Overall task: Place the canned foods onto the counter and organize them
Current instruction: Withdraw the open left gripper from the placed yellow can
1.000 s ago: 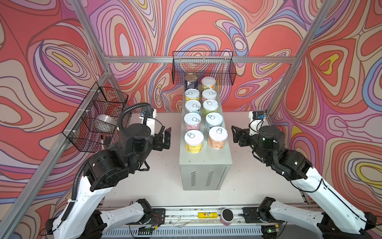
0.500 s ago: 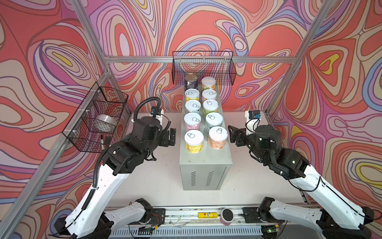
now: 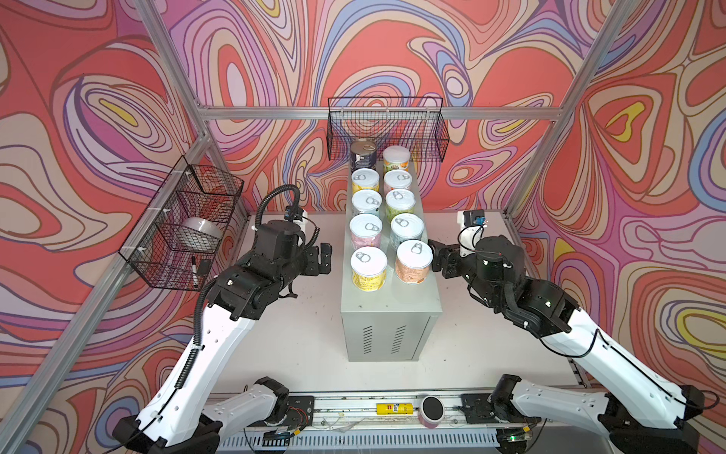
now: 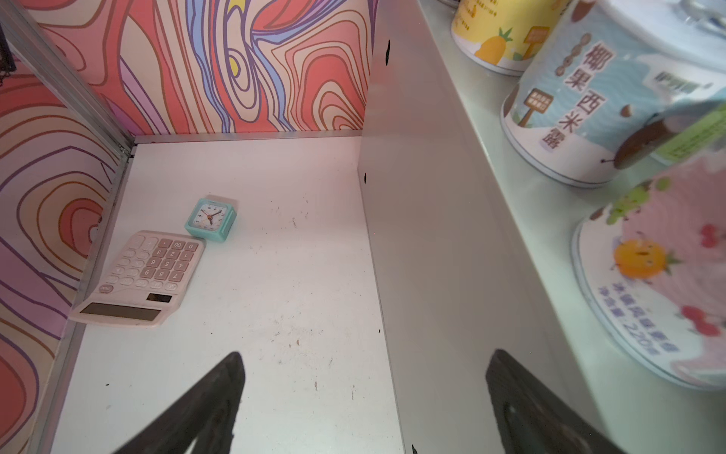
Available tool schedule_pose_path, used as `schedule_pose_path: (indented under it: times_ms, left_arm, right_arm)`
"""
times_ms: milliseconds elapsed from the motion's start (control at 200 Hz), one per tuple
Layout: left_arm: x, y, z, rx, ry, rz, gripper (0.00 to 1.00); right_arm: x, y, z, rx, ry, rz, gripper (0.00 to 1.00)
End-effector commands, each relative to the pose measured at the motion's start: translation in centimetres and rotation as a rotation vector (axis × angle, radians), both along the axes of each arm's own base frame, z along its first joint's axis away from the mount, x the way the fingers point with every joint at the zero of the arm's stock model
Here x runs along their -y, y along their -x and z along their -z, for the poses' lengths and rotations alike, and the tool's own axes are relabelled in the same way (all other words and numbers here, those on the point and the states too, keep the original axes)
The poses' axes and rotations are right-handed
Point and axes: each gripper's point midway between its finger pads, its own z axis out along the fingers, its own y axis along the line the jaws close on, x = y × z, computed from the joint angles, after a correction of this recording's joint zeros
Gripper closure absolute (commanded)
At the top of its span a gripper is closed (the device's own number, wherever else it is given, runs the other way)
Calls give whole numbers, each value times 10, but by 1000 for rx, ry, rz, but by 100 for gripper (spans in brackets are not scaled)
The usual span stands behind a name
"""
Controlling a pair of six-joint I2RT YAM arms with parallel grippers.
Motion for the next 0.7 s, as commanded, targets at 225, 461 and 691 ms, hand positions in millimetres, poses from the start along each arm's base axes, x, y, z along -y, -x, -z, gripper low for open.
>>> schedule_pose_path:
  times_ms: [225, 461, 691]
  left_arm:
    - [-4, -11, 18, -15, 33, -16, 4]
    - [-14, -17, 34, -27, 4, -66, 4]
    - [-36, -38, 48, 48, -75, -170, 2]
  right_arm:
    - [-10, -5, 5, -2, 1, -14, 12]
    - [12, -4, 2, 22, 15, 82, 9]
    - [55, -26, -9, 47, 49, 167, 9]
